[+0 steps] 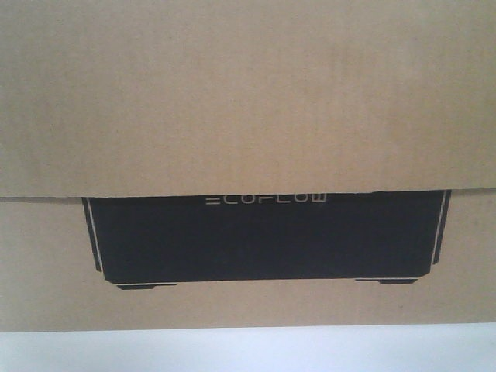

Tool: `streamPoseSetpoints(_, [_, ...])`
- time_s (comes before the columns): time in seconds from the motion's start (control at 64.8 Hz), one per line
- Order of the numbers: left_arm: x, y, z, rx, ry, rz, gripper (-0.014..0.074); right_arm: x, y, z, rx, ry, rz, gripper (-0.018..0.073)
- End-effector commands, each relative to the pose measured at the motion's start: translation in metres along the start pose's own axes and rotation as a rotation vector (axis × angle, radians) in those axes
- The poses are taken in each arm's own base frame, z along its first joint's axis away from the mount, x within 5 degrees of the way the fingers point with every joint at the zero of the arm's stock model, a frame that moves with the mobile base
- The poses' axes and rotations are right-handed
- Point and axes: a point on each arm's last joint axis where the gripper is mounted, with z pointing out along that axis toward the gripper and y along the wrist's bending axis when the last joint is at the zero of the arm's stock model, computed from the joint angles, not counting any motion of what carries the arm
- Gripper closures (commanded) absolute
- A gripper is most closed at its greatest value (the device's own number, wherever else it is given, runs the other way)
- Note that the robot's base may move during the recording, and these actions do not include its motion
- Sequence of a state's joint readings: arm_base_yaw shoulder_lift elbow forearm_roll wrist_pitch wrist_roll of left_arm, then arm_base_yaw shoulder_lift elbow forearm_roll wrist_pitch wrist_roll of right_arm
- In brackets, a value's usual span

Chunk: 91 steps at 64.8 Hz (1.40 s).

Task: Grab box from left shelf to table start
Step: 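Lower the box onto the white table top with both grippers, then open both grippers and release the box walls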

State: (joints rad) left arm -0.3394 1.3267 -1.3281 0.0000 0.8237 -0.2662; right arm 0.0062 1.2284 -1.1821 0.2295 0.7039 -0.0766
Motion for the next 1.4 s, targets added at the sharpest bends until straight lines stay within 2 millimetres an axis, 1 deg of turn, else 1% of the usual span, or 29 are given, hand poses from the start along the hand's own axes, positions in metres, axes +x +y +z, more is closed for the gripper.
streamPoseSetpoints(0.0, [-0.017, -0.007, -0.026, 0.043, -0.132, -0.001, 0.0157, -0.021, 0.006, -0.028, -0.014, -0.171, -0.004, 0.0098])
streamPoseSetpoints(0.062, [-0.02, -0.008, -0.036, 0.041, -0.125, -0.001, 0.0246, -0.025, 0.008, -0.039, -0.02, -0.189, -0.01, 0.0151])
streamPoseSetpoints(0.108, [-0.021, -0.008, -0.044, 0.031, -0.112, 0.004, 0.0336, -0.027, 0.01, -0.049, -0.024, -0.209, -0.015, 0.024])
streamPoseSetpoints(0.123, [-0.022, -0.008, -0.046, 0.03, -0.11, 0.004, 0.039, -0.028, 0.011, -0.052, -0.025, -0.219, -0.016, 0.0271])
streamPoseSetpoints(0.185, [-0.024, -0.008, -0.059, 0.027, -0.114, 0.007, 0.0547, -0.03, 0.012, -0.063, -0.028, -0.252, -0.021, 0.0407])
streamPoseSetpoints(0.216, [-0.025, -0.008, -0.064, 0.029, -0.122, 0.006, 0.0625, -0.03, 0.013, -0.069, -0.029, -0.271, -0.023, 0.0492])
streamPoseSetpoints(0.231, [-0.025, -0.008, -0.065, 0.029, -0.127, 0.007, 0.0682, -0.03, 0.013, -0.071, -0.03, -0.278, -0.023, 0.0523])
streamPoseSetpoints(0.247, [-0.026, -0.008, -0.068, 0.031, -0.134, 0.007, 0.0715, -0.03, 0.014, -0.073, -0.03, -0.284, -0.024, 0.0527])
streamPoseSetpoints(0.262, [-0.026, -0.008, -0.069, 0.029, -0.139, 0.009, 0.0717, -0.03, 0.014, -0.074, -0.031, -0.29, -0.024, 0.0513])
streamPoseSetpoints(0.324, [-0.027, -0.007, -0.072, 0.025, -0.158, 0.015, 0.0671, -0.031, 0.014, -0.076, -0.031, -0.303, -0.024, 0.0479])
streamPoseSetpoints(0.463, [-0.031, -0.009, -0.073, 0.037, -0.209, 0.024, 0.0693, -0.033, 0.014, -0.077, -0.031, -0.335, -0.022, 0.0483])
streamPoseSetpoints(0.54, [-0.031, -0.006, -0.077, 0.011, -0.216, 0.046, 0.0692, -0.031, 0.015, -0.081, -0.036, -0.327, -0.02, 0.0484])
streamPoseSetpoints(0.602, [-0.03, -0.003, -0.086, -0.014, -0.243, 0.065, 0.0692, -0.03, 0.016, -0.085, -0.038, -0.331, -0.023, 0.0499])
streamPoseSetpoints(0.694, [-0.029, 0.0, -0.108, -0.029, -0.315, 0.084, 0.0692, -0.027, 0.017, -0.098, -0.041, -0.361, -0.03, 0.0504])
streamPoseSetpoints(0.802, [-0.017, 0.003, -0.132, -0.003, -0.421, 0.089, 0.0692, -0.013, 0.017, -0.11, -0.039, -0.399, -0.031, 0.0504])
streamPoseSetpoints(0.864, [-0.006, 0.006, -0.143, 0.015, -0.48, 0.092, 0.0692, -0.003, 0.016, -0.117, -0.035, -0.444, -0.03, 0.0504])
streamPoseSetpoints(0.879, [-0.001, 0.007, -0.146, 0.02, -0.494, 0.093, 0.0692, 0.001, 0.015, -0.115, -0.033, -0.449, -0.027, 0.0504])
streamPoseSetpoints(0.941, [0.014, 0.011, -0.146, 0.027, -0.51, 0.097, 0.0692, 0.017, 0.013, -0.119, -0.026, -0.48, -0.029, 0.0504])
streamPoseSetpoints(0.972, [0.023, 0.013, -0.151, 0.035, -0.536, 0.098, 0.0692, 0.025, 0.012, -0.121, -0.019, -0.498, -0.038, 0.0504])
streamPoseSetpoints(1.065, [0.054, 0.021, -0.158, 0.05, -0.58, 0.102, 0.0692, 0.055, 0.009, -0.131, 0.011, -0.54, -0.106, 0.0504])
streamPoseSetpoints(1.111, [0.069, 0.025, -0.158, 0.056, -0.595, 0.104, 0.0692, 0.069, 0.008, -0.132, 0.017, -0.543, -0.123, 0.0504])
streamPoseSetpoints(1.126, [0.075, 0.026, -0.162, 0.061, -0.614, 0.104, 0.0692, 0.073, 0.007, -0.133, 0.019, -0.549, -0.127, 0.0504])
streamPoseSetpoints(1.142, [0.081, 0.028, -0.16, 0.063, -0.618, 0.105, 0.0692, 0.079, 0.007, -0.135, 0.018, -0.554, -0.127, 0.0504])
streamPoseSetpoints(1.173, [0.091, 0.031, -0.165, 0.072, -0.649, 0.106, 0.0692, 0.088, 0.006, -0.137, 0.018, -0.565, -0.127, 0.0504])
streamPoseSetpoints(1.188, [0.096, 0.032, -0.165, 0.075, -0.659, 0.107, 0.0692, 0.09, 0.006, -0.138, 0.019, -0.569, -0.127, 0.0504])
streamPoseSetpoints(1.203, [0.1, 0.033, -0.165, 0.078, -0.669, 0.107, 0.0691, 0.095, 0.006, -0.141, 0.018, -0.582, -0.129, 0.0504])
streamPoseSetpoints(1.25, [0.116, 0.037, -0.165, 0.089, -0.7, 0.11, 0.0691, 0.108, 0.005, -0.142, 0.019, -0.595, -0.128, 0.0504])
streamPoseSetpoints(1.296, [0.132, 0.041, -0.159, 0.097, -0.718, 0.113, 0.0691, 0.12, 0.003, -0.143, 0.02, -0.617, -0.128, 0.0504])
streamPoseSetpoints(1.389, [0.157, 0.047, -0.152, 0.119, -0.78, 0.118, 0.0691, 0.142, 0.001, -0.144, 0.021, -0.66, -0.127, 0.0504])
